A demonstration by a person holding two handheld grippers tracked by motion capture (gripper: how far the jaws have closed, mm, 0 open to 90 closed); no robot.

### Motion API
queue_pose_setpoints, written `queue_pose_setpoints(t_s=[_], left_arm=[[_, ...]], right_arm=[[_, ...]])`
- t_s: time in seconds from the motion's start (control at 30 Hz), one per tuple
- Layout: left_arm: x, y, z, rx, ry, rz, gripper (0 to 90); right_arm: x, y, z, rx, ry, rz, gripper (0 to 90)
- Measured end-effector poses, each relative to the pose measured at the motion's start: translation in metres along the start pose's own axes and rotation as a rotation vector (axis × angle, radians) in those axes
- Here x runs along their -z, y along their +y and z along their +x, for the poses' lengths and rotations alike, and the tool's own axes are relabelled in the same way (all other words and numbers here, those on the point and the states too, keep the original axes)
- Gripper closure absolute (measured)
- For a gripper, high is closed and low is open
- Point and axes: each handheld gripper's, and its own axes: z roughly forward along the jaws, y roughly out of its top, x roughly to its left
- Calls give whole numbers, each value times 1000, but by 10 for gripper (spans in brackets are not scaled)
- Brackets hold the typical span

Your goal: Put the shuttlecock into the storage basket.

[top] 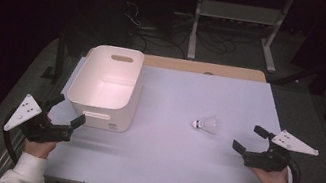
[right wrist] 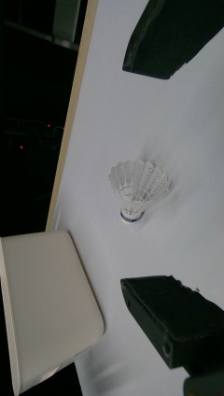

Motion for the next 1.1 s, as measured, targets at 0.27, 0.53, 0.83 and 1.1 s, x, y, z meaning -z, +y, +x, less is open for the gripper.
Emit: queue_pose_setpoints(t_s=[0.27,0.53,0.83,1.1], left_arm=[[-8,11,-2,-27,-30,21,0],[-17,26,-4,-53,-62,48,0],[-25,39,-4,-65,-92,56,0],[-31,51,-3,-79,-110,59,0]], right_arm=[[0,0,1,2,4,6,0],[0,0,1,10,6,9,0],[0,0,1,12,8,10,0],[0,-1,2,13,9,17,0]])
